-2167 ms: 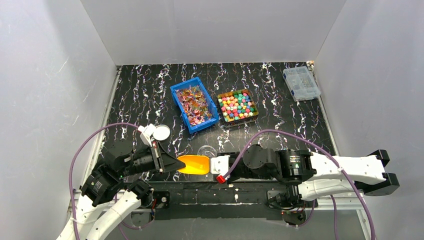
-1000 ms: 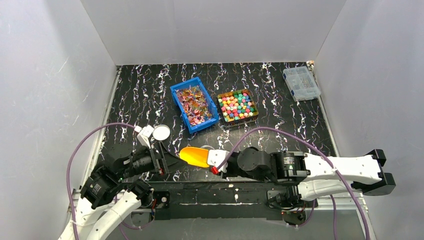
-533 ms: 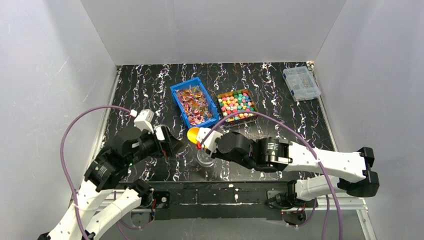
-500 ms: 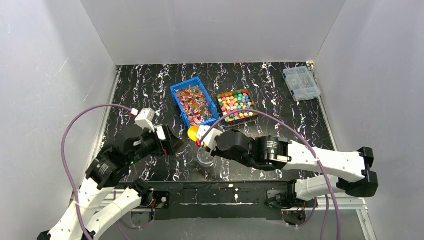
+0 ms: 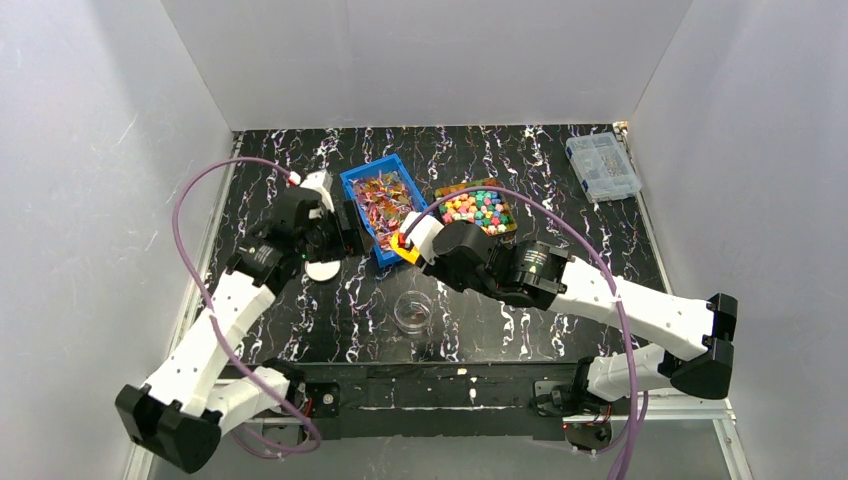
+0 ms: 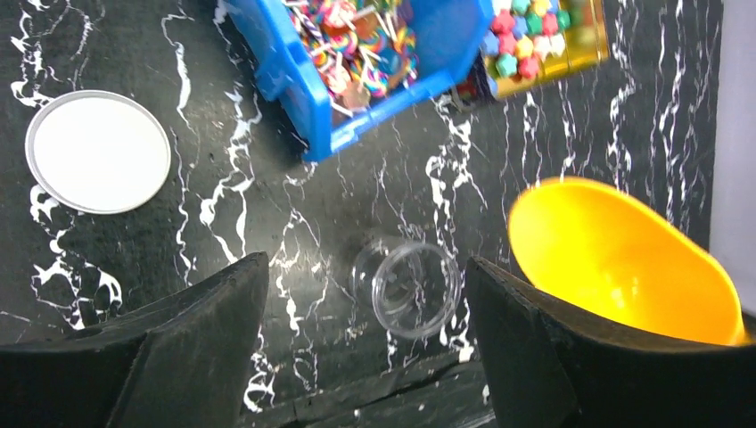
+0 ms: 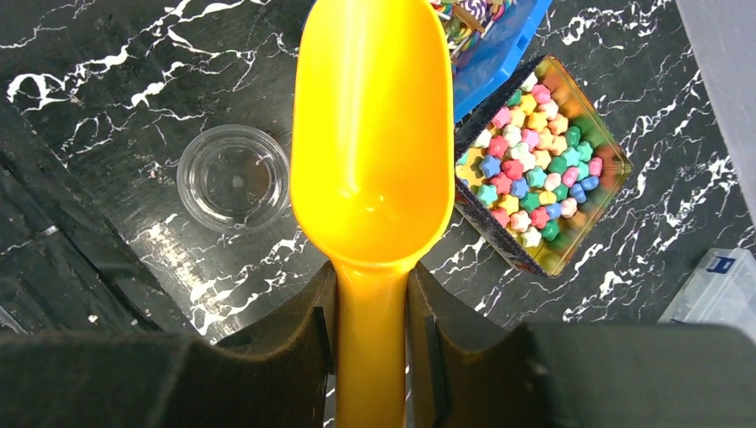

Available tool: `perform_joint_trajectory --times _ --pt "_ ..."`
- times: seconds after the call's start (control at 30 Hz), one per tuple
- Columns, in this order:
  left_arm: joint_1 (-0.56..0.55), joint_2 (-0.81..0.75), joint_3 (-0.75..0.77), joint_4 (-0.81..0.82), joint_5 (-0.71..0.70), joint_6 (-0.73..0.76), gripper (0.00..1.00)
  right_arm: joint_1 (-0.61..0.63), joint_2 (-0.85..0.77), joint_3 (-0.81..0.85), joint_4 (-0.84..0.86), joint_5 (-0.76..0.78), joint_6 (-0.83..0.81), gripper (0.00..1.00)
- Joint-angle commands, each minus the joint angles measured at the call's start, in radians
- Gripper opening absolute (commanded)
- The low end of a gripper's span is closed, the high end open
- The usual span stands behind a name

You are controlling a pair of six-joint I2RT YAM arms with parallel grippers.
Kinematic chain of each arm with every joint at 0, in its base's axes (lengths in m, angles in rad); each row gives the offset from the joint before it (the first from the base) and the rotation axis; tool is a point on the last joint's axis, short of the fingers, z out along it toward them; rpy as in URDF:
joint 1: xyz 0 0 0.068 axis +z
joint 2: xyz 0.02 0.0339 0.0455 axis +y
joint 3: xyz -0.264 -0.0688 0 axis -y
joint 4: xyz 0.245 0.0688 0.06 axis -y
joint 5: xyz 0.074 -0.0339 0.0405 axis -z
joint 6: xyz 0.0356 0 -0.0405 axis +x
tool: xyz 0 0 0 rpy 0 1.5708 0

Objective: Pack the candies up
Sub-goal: Scoop the fake candies from the storage box.

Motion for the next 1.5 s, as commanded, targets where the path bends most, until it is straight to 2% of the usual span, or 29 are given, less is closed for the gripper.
perform_joint_trajectory --times 0.0,0.47,0.57,1.07,1.33,1.47 --pt "0.127 0.075 0.048 0.079 0.167 -0.018 0.77 -0.036 0.0 0.022 0.063 -0.064 0.04 0.01" --pt "0.295 0.414 0.147 0.158 0.357 -0.057 0.66 -0.094 0.018 0.001 0.09 -0.149 0.093 0.01" --pt "0.312 0.473 0.162 0.167 0.375 -0.054 0.66 -0.102 0.026 0.001 0.096 -0.165 0.101 0.01" --pt "0.351 0.701 0.268 0.198 0.475 -0.082 0.52 -0.167 0.047 -0.029 0.116 -0.239 0.132 0.01" --pt "0.351 0.748 0.284 0.215 0.516 -0.101 0.34 -0.186 0.06 -0.056 0.125 -0.258 0.158 0.01" --pt "0.351 0.743 0.26 0.232 0.544 -0.11 0.16 -0.198 0.085 -0.051 0.113 -0.254 0.161 0.01"
